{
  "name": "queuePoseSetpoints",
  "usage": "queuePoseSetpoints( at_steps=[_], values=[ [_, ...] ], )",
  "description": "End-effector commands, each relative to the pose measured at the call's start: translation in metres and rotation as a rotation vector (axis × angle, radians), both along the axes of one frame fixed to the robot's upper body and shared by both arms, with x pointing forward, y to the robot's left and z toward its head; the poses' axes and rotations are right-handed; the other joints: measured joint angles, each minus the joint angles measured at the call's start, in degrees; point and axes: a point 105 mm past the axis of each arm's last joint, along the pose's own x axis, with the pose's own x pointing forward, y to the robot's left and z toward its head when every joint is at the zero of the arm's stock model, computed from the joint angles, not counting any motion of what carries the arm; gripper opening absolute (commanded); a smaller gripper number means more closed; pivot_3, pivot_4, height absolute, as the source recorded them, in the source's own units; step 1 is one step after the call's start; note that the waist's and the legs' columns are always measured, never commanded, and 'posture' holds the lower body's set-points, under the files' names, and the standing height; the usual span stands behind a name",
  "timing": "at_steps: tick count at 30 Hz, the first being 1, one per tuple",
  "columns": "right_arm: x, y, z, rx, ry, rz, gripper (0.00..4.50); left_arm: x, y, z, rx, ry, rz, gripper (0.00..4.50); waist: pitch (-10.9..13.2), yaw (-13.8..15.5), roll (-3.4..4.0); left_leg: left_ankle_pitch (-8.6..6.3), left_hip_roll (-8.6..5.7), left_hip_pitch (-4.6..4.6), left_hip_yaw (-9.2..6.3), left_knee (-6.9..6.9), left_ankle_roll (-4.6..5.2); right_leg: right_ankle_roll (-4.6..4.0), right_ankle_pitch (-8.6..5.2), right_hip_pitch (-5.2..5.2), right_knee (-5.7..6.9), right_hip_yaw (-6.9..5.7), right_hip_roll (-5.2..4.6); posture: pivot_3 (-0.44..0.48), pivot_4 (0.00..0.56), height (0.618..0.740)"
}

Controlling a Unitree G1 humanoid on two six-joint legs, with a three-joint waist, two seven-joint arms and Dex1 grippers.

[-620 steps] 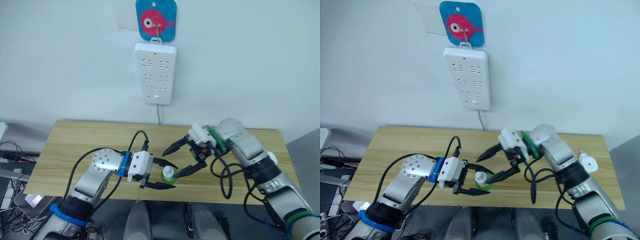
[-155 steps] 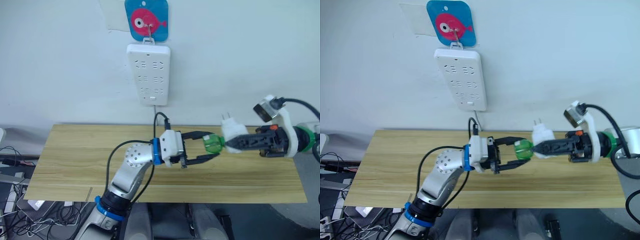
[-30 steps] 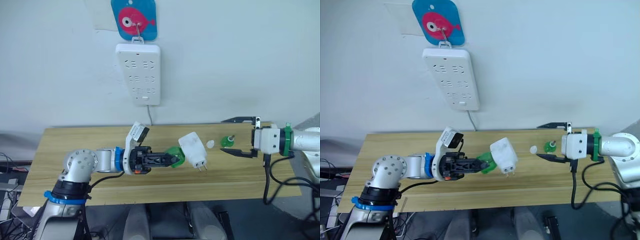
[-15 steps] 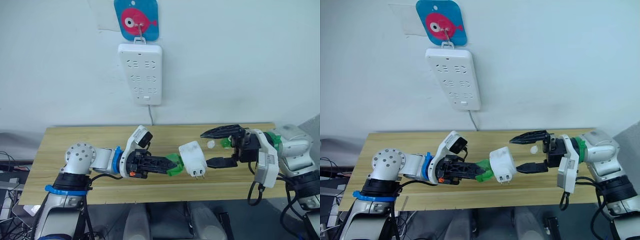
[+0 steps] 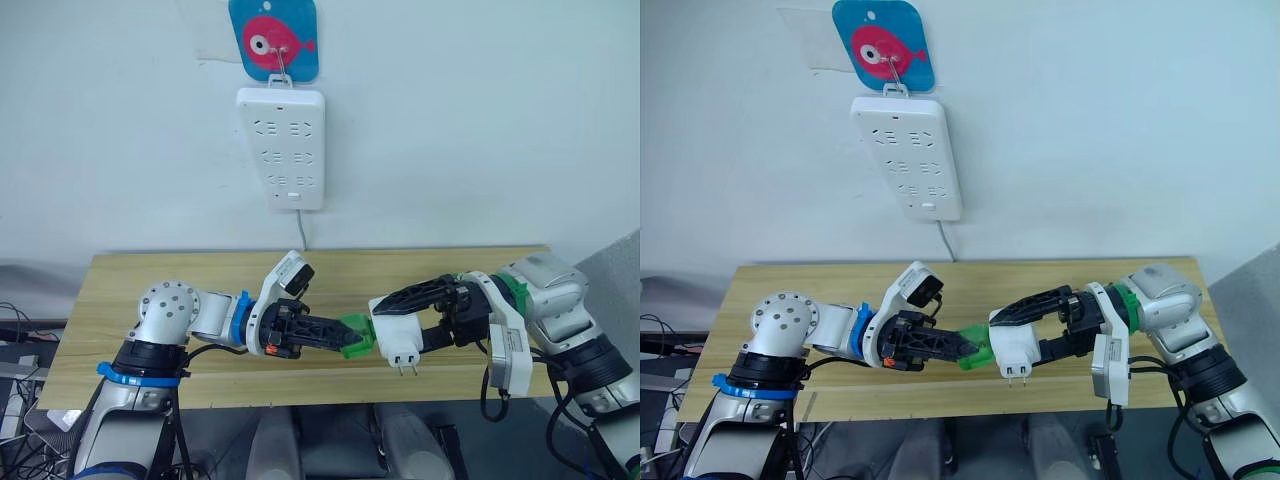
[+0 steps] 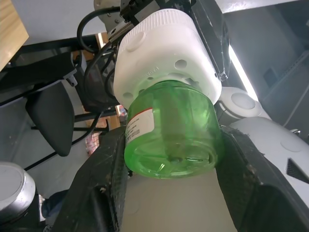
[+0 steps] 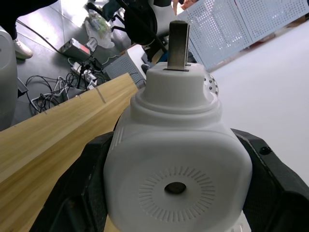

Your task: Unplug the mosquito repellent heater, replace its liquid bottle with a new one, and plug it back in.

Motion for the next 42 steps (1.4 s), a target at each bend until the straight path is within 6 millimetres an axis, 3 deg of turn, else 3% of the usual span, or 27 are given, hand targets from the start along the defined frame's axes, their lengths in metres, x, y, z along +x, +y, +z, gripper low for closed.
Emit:
queuePoseSetpoints(
  at_steps=[1, 7, 11, 15, 18, 21, 28, 33, 37, 42],
  values=[
    [0.003, -0.006, 0.010, 0.035, -0.023, -0.019, 3.03, -0.012, 0.000, 0.003, -0.026, -0.019, -0.048, 2.57, 0.00, 0.01, 0.00, 0.00, 0.00, 0.00, 0.00, 0.01, 0.00, 0.00, 0.00, 0.00, 0.01, 0.00, 0.00, -0.155, 0.277, 0.740],
    [0.013, -0.020, 0.006, 0.008, 0.016, -0.117, 3.03, 0.020, 0.014, 0.012, -0.018, -0.129, 0.127, 4.49, 0.00, 0.07, 0.00, 0.00, 0.00, 0.00, -0.01, 0.03, 0.00, 0.00, 0.00, 0.00, 0.03, -0.02, -0.01, -0.147, 0.273, 0.740],
    [0.024, -0.038, -0.004, -0.025, 0.158, -0.273, 3.03, 0.018, 0.031, 0.018, 0.078, -0.419, 0.129, 4.50, 0.00, 0.10, 0.00, 0.01, -0.01, 0.00, 0.03, -0.03, -0.01, 0.00, 0.00, -0.01, -0.02, 0.01, -0.01, -0.147, 0.268, 0.740],
    [0.043, -0.058, -0.018, -0.035, 0.524, -0.603, 3.03, 0.007, 0.034, 0.006, 0.220, -0.871, 0.048, 4.50, -0.02, 0.11, 0.02, 0.00, -0.01, 0.00, 0.13, -0.15, -0.01, 0.00, 0.00, -0.05, -0.11, 0.05, -0.08, -0.140, 0.260, 0.740],
    [0.046, -0.064, -0.023, 0.006, 0.921, -0.824, 3.03, 0.009, 0.024, -0.008, 0.274, -1.245, 0.038, 4.50, -0.03, 0.22, 0.03, 0.00, -0.01, -0.02, 0.17, -0.19, -0.01, -0.01, 0.00, -0.08, -0.11, 0.10, -0.16, -0.142, 0.267, 0.740],
    [0.044, -0.061, -0.025, 0.043, 1.275, -0.968, 3.03, 0.024, 0.008, -0.010, 0.278, -1.531, 0.190, 4.50, -0.03, 0.19, 0.00, 0.01, -0.04, -0.02, 0.18, -0.12, -0.02, 0.00, 0.00, -0.05, -0.05, 0.16, -0.17, -0.143, 0.275, 0.740],
    [0.054, -0.053, -0.021, 0.199, 1.734, -1.156, 3.03, 0.041, -0.025, -0.018, 0.382, -2.026, 0.330, 4.50, 0.01, 0.15, -0.14, -0.01, -0.15, -0.13, 0.21, -0.12, 0.00, 0.08, 0.06, -0.10, -0.11, 0.28, -0.15, -0.145, 0.288, 0.740],
    [0.050, -0.048, -0.024, 0.207, 1.850, -1.208, 3.03, 0.047, -0.054, -0.021, 0.393, -2.109, 0.343, 4.50, 0.05, 0.68, -0.20, -0.03, -0.19, -0.43, 0.19, -0.21, 0.04, 0.10, 0.06, -0.34, -0.22, 0.18, -0.19, -0.145, 0.289, 0.740],
    [0.044, -0.041, -0.024, 0.228, 1.930, -1.214, 3.03, 0.061, -0.059, -0.035, 0.488, -2.079, 0.310, 4.50, 0.05, 0.28, -0.20, -0.05, -0.17, -0.42, 0.20, -0.24, 0.08, 0.10, 0.05, -0.36, -0.19, 0.19, -0.17, -0.147, 0.293, 0.740],
    [0.043, -0.034, -0.019, 0.264, 1.999, -1.208, 3.03, 0.059, -0.069, -0.044, 0.476, -2.012, 0.291, 4.50, 0.05, -0.03, -0.20, -0.04, -0.13, -0.41, 0.21, -0.22, 0.07, 0.11, 0.04, -0.38, -0.15, 0.19, -0.15, -0.153, 0.296, 0.740]
  ],
)
